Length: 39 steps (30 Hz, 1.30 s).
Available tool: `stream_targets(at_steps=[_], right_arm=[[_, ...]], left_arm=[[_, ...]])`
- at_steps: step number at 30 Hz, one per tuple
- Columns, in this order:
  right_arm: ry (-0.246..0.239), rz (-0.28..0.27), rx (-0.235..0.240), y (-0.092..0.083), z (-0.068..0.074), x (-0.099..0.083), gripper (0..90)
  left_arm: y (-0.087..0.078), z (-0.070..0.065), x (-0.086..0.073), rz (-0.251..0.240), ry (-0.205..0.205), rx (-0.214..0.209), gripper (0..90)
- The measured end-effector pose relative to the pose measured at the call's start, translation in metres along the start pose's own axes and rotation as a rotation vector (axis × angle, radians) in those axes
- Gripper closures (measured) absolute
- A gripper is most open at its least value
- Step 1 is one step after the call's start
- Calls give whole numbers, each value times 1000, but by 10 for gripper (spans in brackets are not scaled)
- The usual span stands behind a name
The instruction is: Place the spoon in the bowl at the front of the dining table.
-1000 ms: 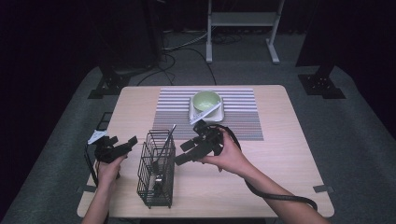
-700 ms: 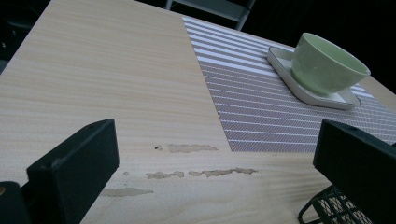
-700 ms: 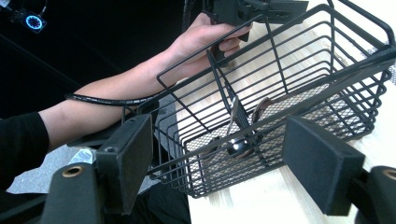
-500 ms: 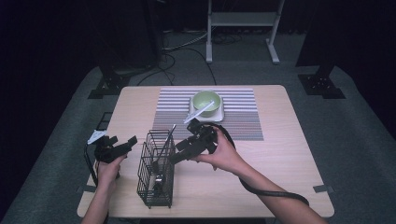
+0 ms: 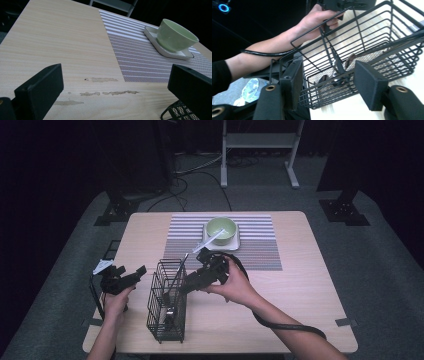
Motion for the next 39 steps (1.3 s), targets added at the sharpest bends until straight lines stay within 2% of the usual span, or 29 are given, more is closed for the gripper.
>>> stream_targets(at_steps=[6, 15, 21, 27, 39], right_arm=[[-3, -9, -2, 1, -2, 1, 477], [-13, 13, -12, 4, -1, -1, 678], [-14, -4, -31, 2, -2, 0, 855], [-30, -3, -54, 2, -3, 0, 884], [-41, -52, -48, -7, 7, 12, 886]], left_arm=[[0, 0, 0, 1, 2, 0, 0], [0, 0, 0, 0, 0, 0, 0], [0, 0, 0, -2, 0, 1, 0], [0, 0, 0, -1, 1, 2, 0], [-1, 1, 1, -4, 2, 5, 0]])
Point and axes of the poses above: each handheld gripper's, and its own axes: y roughly forward along the jaws, x roughly out of its top, z roughly to its left, the point moved 10 cm from there along y, roughly forward along the jaws, and after that the axes turned 8 degrees about -z, right-handed, at the moved point
